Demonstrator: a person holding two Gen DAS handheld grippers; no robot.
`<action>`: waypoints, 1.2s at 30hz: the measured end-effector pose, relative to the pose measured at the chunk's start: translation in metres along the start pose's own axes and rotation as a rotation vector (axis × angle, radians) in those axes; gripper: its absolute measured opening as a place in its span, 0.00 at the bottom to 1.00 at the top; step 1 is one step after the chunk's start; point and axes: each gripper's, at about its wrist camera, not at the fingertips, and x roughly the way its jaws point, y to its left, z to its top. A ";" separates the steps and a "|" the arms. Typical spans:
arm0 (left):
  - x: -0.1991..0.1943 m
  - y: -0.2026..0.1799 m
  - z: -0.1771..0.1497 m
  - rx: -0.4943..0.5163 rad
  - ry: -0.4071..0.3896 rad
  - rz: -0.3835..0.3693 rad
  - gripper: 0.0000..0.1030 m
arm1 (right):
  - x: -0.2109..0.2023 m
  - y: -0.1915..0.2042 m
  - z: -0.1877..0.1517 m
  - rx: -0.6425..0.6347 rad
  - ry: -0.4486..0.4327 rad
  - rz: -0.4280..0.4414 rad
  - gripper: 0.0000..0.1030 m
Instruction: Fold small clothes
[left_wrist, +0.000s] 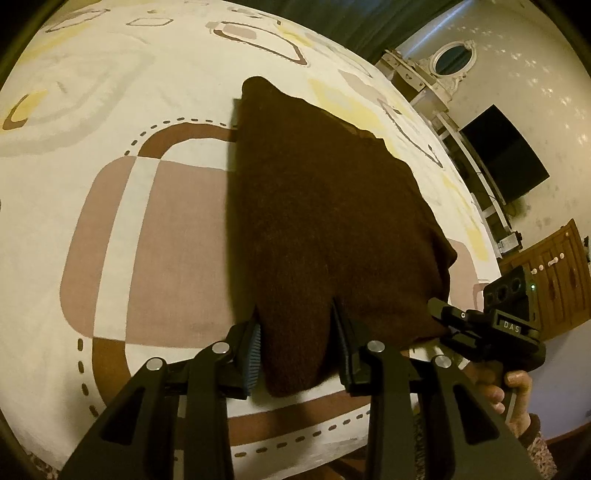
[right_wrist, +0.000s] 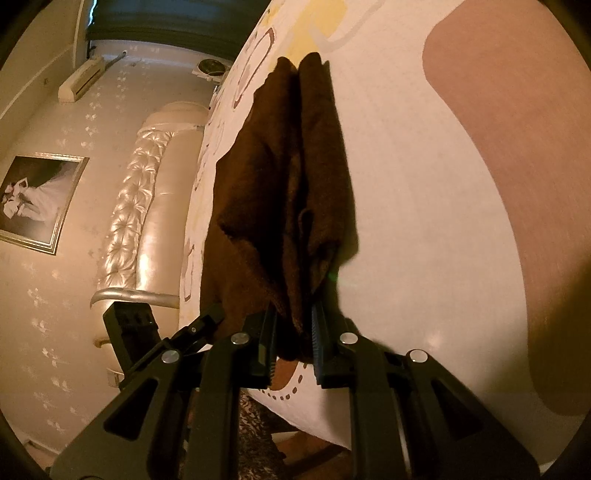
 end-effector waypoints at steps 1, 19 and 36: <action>-0.001 0.000 0.000 -0.001 -0.001 -0.002 0.31 | -0.002 0.003 -0.001 -0.004 -0.002 -0.003 0.13; -0.001 0.032 0.033 -0.035 -0.066 -0.072 0.59 | -0.013 -0.002 0.038 0.037 -0.058 0.060 0.60; 0.018 0.021 0.036 -0.012 -0.056 -0.045 0.65 | 0.016 0.015 0.059 -0.011 -0.015 -0.009 0.43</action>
